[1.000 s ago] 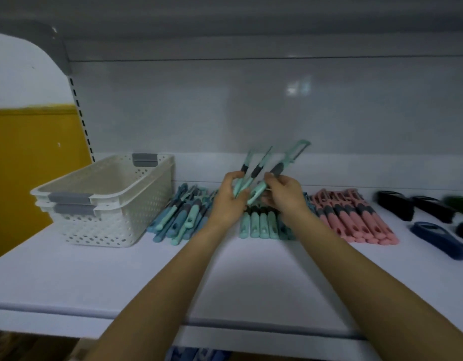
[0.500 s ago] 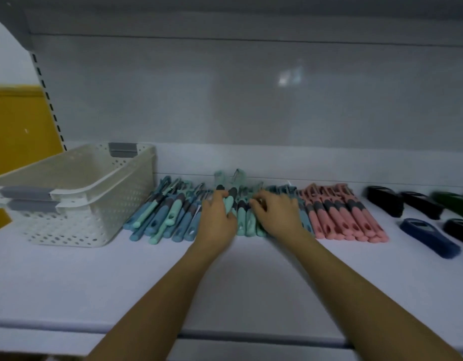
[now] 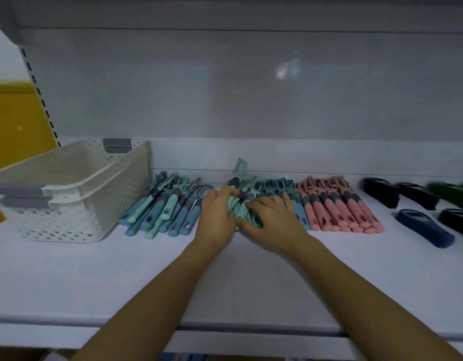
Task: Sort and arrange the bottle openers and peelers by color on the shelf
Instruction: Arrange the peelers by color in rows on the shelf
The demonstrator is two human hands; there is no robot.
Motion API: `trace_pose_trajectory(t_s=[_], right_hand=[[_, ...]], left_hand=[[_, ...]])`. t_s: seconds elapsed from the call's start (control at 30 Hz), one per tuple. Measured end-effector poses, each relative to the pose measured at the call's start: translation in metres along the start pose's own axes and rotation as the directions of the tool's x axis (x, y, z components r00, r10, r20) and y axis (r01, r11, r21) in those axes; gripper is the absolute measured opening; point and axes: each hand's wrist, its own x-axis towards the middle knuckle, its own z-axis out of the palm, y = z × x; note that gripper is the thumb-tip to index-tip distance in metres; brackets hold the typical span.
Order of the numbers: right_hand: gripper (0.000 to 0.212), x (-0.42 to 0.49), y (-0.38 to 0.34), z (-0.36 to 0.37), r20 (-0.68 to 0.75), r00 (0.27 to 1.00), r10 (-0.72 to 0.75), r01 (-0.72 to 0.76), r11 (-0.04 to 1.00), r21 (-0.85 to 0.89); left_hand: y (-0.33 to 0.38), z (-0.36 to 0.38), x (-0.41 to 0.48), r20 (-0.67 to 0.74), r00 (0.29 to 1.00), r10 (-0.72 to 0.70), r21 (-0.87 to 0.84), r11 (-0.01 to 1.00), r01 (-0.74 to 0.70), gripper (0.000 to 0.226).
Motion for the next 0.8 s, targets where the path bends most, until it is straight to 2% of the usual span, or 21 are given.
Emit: trace_pose_trajectory(t_s=[0.1,0.2,0.27,0.4,0.6,0.7,0.8], right_hand=[[0.090,-0.001,0.000,0.000,0.019,1.000,-0.023,0.023,1.000,0.021],[0.077,-0.002,0.000,-0.003,0.029,0.999,-0.030,0.028,0.998,0.048],[0.069,-0.003,-0.001,-0.004,0.040,0.999,-0.024,0.022,0.999,0.048],[0.072,-0.003,0.000,-0.002,0.059,0.998,-0.031,0.027,0.997,0.073],[0.054,-0.004,-0.001,-0.004,0.044,0.994,-0.102,0.095,0.986,0.136],[0.052,-0.005,-0.002,-0.008,0.021,0.994,-0.111,0.106,0.982,0.153],[0.045,-0.006,-0.003,-0.010,-0.008,0.993,-0.119,0.119,0.984,0.131]], left_hand=[[0.002,0.000,0.002,-0.031,0.998,0.053,-0.043,0.998,-0.055,0.032],[0.005,0.001,0.002,-0.026,0.997,0.068,-0.180,0.981,-0.071,0.022],[0.004,0.001,0.004,-0.034,0.999,0.026,-0.232,0.972,-0.033,0.021],[0.001,-0.001,0.007,-0.031,0.996,-0.085,-0.340,0.938,0.070,0.027],[0.002,-0.002,0.006,0.046,0.986,-0.161,-0.568,0.808,0.158,0.032],[0.003,-0.002,0.005,0.042,0.984,-0.170,-0.570,0.805,0.164,0.031],[0.005,-0.001,0.003,0.002,0.988,-0.153,-0.496,0.858,0.134,0.029]])
